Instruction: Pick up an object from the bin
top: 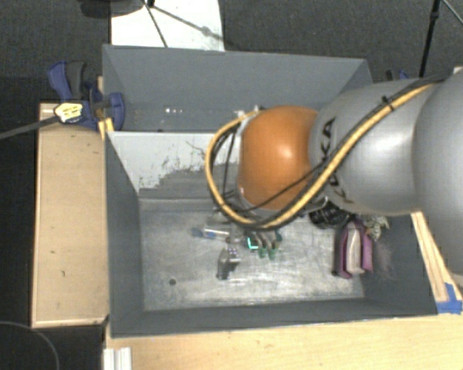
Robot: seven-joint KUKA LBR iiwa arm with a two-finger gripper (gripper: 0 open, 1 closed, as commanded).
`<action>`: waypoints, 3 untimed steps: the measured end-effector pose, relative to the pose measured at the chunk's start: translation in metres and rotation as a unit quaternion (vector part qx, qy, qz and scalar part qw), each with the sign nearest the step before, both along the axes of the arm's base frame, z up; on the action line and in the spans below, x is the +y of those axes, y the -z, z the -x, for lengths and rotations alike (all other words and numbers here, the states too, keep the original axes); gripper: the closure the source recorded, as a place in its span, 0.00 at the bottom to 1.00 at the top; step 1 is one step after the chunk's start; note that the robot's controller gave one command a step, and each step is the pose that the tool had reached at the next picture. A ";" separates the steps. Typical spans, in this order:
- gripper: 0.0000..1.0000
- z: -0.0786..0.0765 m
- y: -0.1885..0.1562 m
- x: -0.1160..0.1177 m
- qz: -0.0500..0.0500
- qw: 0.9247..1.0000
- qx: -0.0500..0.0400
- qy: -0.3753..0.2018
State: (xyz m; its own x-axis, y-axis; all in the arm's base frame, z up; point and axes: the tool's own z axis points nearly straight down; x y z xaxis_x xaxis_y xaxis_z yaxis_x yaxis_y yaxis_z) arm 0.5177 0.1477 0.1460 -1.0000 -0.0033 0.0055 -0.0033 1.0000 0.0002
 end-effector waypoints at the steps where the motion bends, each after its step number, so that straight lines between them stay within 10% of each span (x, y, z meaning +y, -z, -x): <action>1: 0.00 -0.031 0.074 -0.068 -0.002 0.997 -0.008 -0.076; 2: 1.00 -0.033 0.070 -0.066 -0.002 0.997 -0.011 -0.075; 3: 1.00 -0.032 -0.068 -0.084 0.000 0.969 -0.007 -0.246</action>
Offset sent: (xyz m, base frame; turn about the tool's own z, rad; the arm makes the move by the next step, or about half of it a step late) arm 0.0282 -0.0672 -0.0760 -0.1564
